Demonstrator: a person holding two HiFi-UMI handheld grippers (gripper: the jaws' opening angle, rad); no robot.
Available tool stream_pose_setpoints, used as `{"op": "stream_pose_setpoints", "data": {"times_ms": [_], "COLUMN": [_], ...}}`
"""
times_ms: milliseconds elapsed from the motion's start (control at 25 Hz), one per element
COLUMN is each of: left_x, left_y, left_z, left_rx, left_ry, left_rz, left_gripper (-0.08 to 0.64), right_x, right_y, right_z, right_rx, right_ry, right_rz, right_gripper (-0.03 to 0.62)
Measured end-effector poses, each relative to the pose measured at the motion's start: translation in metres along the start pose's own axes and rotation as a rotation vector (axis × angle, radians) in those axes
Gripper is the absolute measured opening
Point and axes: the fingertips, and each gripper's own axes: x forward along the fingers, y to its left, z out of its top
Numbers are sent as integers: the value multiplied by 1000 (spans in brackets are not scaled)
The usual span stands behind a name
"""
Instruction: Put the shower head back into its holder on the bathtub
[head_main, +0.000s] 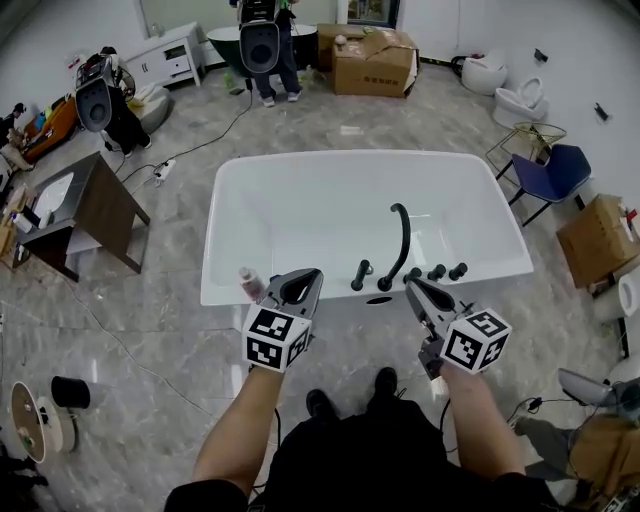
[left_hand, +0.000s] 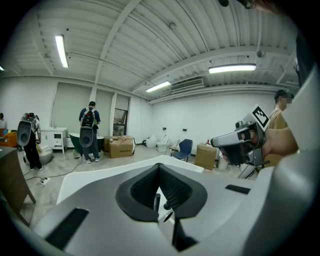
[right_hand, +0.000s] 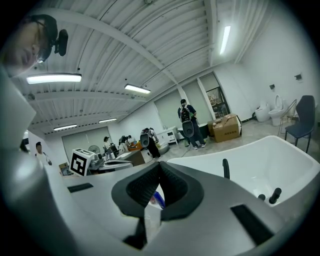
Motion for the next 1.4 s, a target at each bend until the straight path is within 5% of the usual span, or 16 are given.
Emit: {"op": "stream_pose_setpoints", "data": {"times_ms": [400, 920, 1400], "left_x": [25, 77, 84], "left_y": [-32, -56, -25], "left_z": [27, 64, 107], "left_rx": [-10, -62, 5], "left_ry": [-42, -85, -129], "left_rz": [35, 228, 223], "left_gripper": [14, 15, 15], "right_x": [-13, -15, 14], "right_y": [-50, -112, -118], "right_z": [10, 34, 97], "right_rx": [2, -84, -167], "right_ry": [3, 19, -103], "right_rz": [43, 200, 180], "right_gripper": [14, 14, 14]}}
